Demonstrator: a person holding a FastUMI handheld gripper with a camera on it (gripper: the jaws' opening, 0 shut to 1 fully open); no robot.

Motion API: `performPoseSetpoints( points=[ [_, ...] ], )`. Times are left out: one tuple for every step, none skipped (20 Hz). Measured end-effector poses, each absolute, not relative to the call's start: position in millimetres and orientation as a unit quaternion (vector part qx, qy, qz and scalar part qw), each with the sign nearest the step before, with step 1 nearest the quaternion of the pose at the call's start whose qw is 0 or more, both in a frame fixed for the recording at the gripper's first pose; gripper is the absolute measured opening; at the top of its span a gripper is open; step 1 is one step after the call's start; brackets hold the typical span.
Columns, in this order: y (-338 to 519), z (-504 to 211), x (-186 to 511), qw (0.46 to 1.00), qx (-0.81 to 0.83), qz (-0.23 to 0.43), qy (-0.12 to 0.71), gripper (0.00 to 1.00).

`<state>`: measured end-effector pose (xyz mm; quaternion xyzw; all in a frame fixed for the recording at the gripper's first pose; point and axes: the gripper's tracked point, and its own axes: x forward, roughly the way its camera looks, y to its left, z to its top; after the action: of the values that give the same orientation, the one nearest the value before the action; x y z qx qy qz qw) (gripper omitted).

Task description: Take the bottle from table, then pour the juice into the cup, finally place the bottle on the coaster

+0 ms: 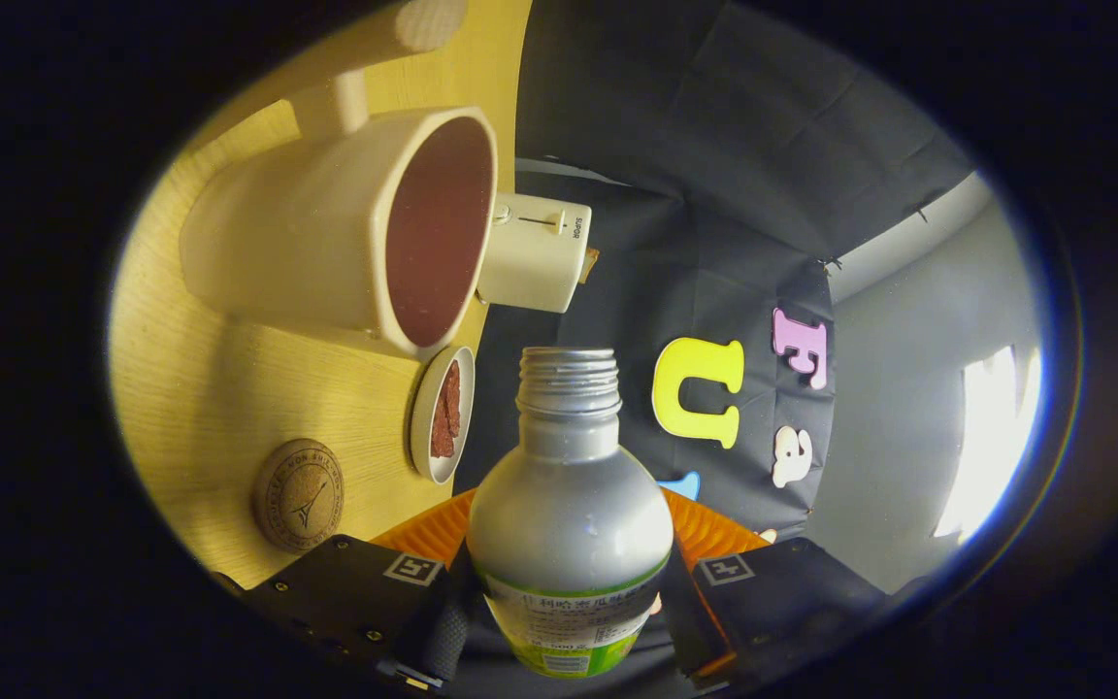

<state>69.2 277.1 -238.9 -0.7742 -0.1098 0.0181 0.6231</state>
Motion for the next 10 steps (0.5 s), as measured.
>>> performPoseSetpoints(
  points=[
    [277.4,-238.3,69.4,0.62,-0.777,0.019,-0.111,0.8],
    [278.0,-237.8,69.4,0.617,-0.778,0.018,-0.112,0.8],
    [278.2,-236.8,68.5,0.615,-0.781,0.019,-0.112,0.8],
    [278.3,-236.4,68.5,0.611,-0.783,0.019,-0.111,0.8],
    [277.4,-236.3,69.6,0.61,-0.784,0.019,-0.111,0.8],
    [277.5,-236.5,69.3,0.609,-0.785,0.019,-0.111,0.8],
    [276.2,-236.7,70.4,0.607,-0.786,0.018,-0.11,0.8],
    [275.1,-237.1,69.4,0.606,-0.788,0.018,-0.109,0.8],
    [274.8,-235.9,69.2,0.605,-0.788,0.018,-0.109,0.8],
    [274.3,-235.7,68.9,0.605,-0.789,0.018,-0.109,0.8]
  ],
)
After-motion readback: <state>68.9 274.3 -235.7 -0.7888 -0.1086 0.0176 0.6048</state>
